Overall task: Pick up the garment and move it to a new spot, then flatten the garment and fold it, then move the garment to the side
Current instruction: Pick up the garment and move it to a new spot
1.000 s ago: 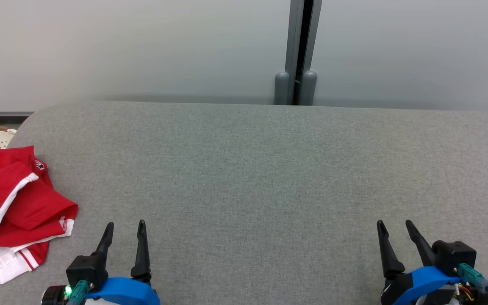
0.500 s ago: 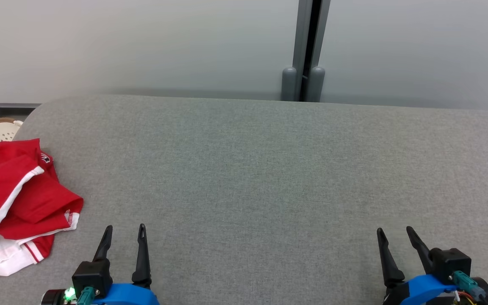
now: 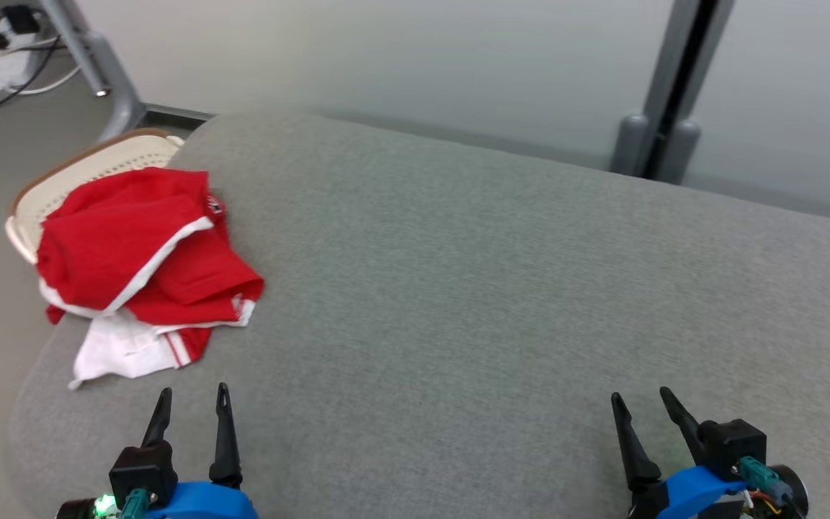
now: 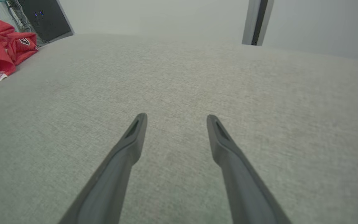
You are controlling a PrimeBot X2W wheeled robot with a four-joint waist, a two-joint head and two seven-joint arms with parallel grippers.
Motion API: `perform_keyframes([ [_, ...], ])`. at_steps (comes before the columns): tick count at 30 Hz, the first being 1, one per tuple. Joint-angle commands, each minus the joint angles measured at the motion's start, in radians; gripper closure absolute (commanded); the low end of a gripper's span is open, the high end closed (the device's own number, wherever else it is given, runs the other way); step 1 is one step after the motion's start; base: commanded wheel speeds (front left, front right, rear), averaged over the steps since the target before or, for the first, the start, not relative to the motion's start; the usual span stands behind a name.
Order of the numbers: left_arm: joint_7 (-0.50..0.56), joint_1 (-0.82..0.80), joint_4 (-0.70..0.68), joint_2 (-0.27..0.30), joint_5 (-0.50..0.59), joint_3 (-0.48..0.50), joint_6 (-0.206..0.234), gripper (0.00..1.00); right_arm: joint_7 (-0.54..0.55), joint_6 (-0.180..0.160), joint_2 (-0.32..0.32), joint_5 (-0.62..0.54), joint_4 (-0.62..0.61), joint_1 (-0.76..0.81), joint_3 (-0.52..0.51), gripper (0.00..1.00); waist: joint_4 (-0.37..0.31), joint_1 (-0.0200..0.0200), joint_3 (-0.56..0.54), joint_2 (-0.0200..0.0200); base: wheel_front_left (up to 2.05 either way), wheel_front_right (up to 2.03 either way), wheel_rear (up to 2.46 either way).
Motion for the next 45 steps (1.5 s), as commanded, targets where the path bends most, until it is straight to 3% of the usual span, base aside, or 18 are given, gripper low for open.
perform_keyframes([
  [1,-0.005,-0.001,0.005,-0.002,-0.004,0.008,0.002,0.0,-0.005,0.0,-0.003,0.005,0.008,-0.011,0.01,0.0,0.068,0.0,0.043,0.0,0.0,0.0,0.0],
  [6,-0.005,0.009,0.033,-0.003,-0.017,0.04,0.009,0.0,-0.005,0.0,-0.003,0.062,0.046,-0.032,0.091,0.0,0.168,0.0,0.039,0.0,0.0,0.0,0.0],
  [10,-0.005,0.023,0.04,-0.003,-0.043,0.055,-0.004,0.0,-0.005,0.0,-0.004,0.116,0.078,-0.054,0.141,0.0,0.206,0.0,0.036,0.0,0.0,0.0,0.0],
  [17,-0.005,-0.014,0.058,-0.003,-0.108,0.087,-0.058,0.0,-0.005,0.0,-0.004,0.195,0.126,-0.073,0.169,0.0,0.195,0.0,0.053,0.0,0.0,0.0,0.0],
  [22,-0.005,-0.096,0.08,0.003,-0.115,0.124,-0.098,0.0,-0.001,0.0,-0.011,0.169,0.142,-0.08,0.132,0.0,0.159,0.0,0.103,0.0,0.0,0.0,0.0],
  [29,-0.005,-0.253,0.126,0.081,-0.164,0.139,-0.12,0.0,0.006,-0.001,-0.021,0.126,0.151,-0.092,0.088,0.0,0.122,0.0,0.182,0.0,0.0,0.0,0.0],
  [37,-0.005,-0.443,0.21,0.246,-0.273,-0.051,-0.117,0.0,0.013,-0.002,-0.034,0.097,0.186,-0.145,0.09,0.0,0.078,0.0,0.292,0.0,0.0,0.0,0.0],
  [41,-0.004,-0.512,0.288,0.297,-0.285,-0.14,-0.117,0.0,0.019,-0.002,-0.04,0.084,0.205,-0.168,0.088,0.0,0.05,0.0,0.327,0.0,0.0,0.0,0.0],
  [45,-0.004,-0.567,0.366,0.314,-0.271,-0.132,-0.116,0.0,0.02,-0.006,-0.048,0.082,0.213,-0.172,0.081,0.0,0.028,0.0,0.349,0.0,0.0,0.0,0.0],
])
